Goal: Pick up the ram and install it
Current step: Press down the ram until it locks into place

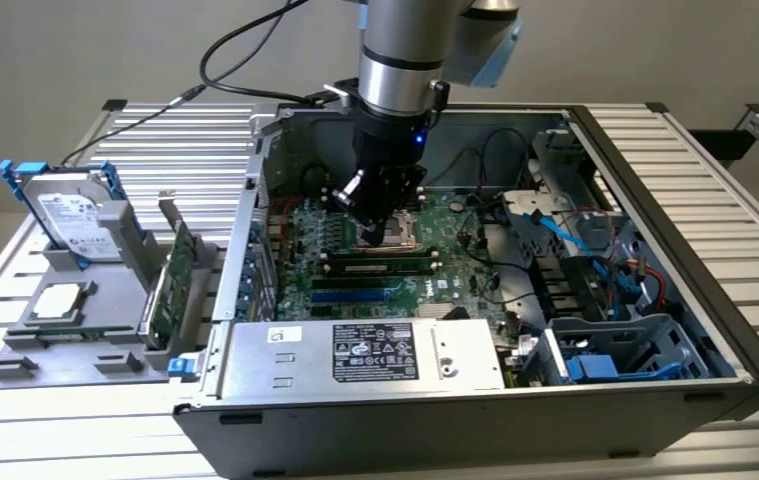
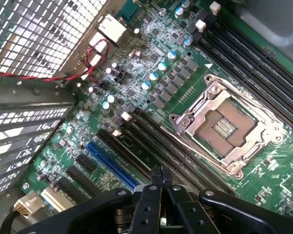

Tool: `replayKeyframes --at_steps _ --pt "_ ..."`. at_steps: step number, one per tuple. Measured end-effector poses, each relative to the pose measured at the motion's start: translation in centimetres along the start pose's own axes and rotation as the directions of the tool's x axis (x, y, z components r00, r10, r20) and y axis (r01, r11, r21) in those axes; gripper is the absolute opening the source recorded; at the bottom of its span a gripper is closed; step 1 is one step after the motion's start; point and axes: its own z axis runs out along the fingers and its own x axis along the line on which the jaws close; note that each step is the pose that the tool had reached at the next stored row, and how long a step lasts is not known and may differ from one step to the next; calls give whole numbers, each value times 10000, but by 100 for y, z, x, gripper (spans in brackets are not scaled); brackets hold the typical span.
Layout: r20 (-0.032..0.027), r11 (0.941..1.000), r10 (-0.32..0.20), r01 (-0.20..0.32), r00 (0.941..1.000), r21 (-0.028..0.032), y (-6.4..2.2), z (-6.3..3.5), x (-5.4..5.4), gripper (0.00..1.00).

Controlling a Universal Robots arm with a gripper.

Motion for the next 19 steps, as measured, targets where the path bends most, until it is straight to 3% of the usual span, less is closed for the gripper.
replayKeyframes --at_steps 5,10,19 --pt "88 9982 601 -601 9982 -7 1 0 0 11" --pt "169 9927 1206 -1206 9926 -26 1 0 -1 11" --pt "247 9726 2324 -2322 9723 -110 2 0 -1 11"
